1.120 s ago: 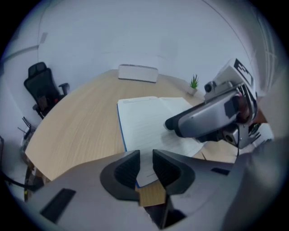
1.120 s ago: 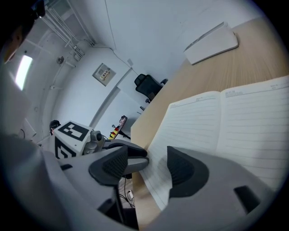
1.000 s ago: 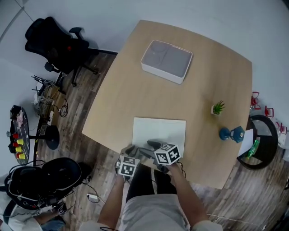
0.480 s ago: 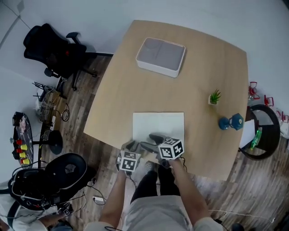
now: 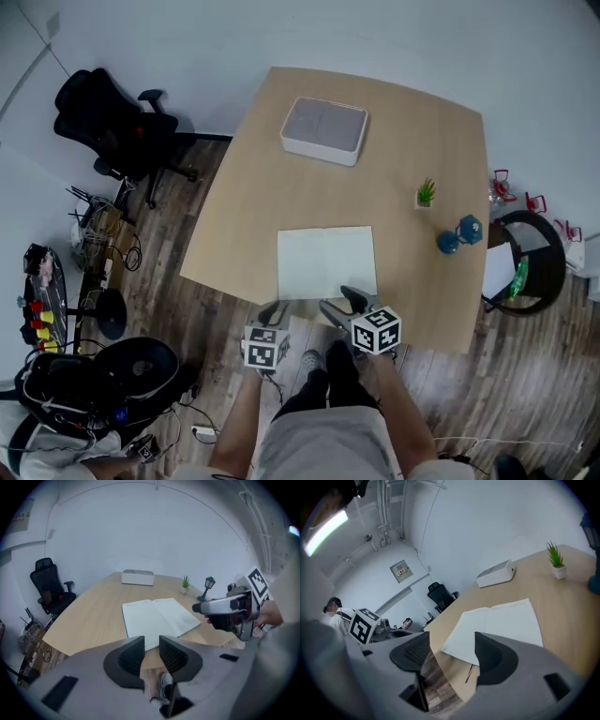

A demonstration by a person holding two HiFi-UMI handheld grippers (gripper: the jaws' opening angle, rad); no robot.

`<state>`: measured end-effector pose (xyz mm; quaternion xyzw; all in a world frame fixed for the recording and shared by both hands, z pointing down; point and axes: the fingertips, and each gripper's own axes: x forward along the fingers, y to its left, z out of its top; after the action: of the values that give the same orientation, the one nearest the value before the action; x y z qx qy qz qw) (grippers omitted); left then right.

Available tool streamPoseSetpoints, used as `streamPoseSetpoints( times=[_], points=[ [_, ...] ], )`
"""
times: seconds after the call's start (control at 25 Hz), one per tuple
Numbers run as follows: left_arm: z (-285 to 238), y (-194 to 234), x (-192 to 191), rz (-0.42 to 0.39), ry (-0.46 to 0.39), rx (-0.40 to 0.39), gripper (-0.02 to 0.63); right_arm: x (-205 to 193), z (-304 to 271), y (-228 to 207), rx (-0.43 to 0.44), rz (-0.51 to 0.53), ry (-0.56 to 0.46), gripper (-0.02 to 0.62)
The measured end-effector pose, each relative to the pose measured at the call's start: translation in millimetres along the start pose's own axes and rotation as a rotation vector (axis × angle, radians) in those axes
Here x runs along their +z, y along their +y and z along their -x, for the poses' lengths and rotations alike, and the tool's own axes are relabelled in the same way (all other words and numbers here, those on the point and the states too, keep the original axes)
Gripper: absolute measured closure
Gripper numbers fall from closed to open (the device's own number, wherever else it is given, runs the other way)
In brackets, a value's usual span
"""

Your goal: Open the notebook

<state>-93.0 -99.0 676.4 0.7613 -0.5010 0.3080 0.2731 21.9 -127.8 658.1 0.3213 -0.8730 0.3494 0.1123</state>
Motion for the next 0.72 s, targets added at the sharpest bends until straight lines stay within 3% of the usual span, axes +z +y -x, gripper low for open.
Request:
streamPoseSetpoints(
  times=[0.36, 0.72],
  points=[
    [75.7, -25.9, 3.8, 0.054, -0.172, -0.080, 0.517, -20.0, 91.0, 19.0, -0.271, 0.112, -0.013, 0.313],
    [120.5, -35.9, 1.7, 0.031, -0.265, -0.083, 0.525, -28.3, 120.0, 64.8, -0.353, 0.121, -0.121, 0.370]
  ],
)
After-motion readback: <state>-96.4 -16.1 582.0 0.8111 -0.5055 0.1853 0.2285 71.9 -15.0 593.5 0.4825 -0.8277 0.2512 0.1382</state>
